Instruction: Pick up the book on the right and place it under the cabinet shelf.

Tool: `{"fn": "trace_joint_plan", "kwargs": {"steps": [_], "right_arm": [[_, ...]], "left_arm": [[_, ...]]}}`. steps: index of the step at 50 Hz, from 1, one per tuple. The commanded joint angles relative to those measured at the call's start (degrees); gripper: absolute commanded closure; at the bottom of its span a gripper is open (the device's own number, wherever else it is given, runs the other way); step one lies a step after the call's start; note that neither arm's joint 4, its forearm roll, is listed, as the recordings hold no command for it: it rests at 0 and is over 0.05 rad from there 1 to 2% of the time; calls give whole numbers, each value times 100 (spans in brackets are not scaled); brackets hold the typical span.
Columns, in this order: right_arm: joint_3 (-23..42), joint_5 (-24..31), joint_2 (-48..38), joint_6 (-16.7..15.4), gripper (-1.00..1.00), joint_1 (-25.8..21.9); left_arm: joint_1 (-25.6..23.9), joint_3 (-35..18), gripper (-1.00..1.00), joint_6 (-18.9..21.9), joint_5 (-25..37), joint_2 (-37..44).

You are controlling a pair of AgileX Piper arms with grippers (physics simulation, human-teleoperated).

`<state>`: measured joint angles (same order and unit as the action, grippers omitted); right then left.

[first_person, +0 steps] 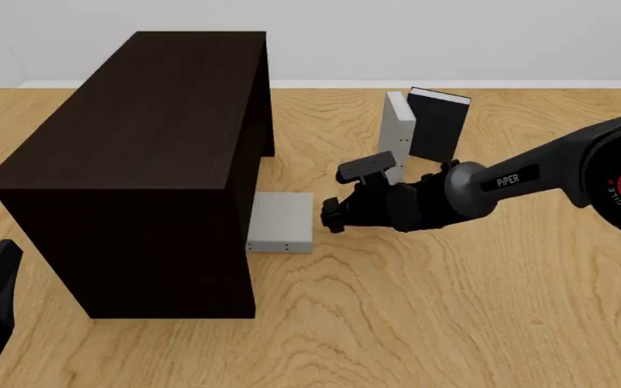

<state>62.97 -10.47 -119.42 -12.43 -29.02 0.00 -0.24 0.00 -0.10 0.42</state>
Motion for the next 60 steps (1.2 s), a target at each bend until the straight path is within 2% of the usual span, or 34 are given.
{"fn": "trace_joint_plan", "kwargs": {"steps": [1, 22, 60], "right_arm": [[336, 41, -276, 1894, -100, -482], [550, 161, -161, 1916, -100, -753], [1255, 330, -491, 2067, -100, -1366]], "left_arm": [[0, 0, -100, 0, 0, 0], [0, 0, -100, 0, 0, 0], [0, 0, -100, 0, 0, 0]]}}
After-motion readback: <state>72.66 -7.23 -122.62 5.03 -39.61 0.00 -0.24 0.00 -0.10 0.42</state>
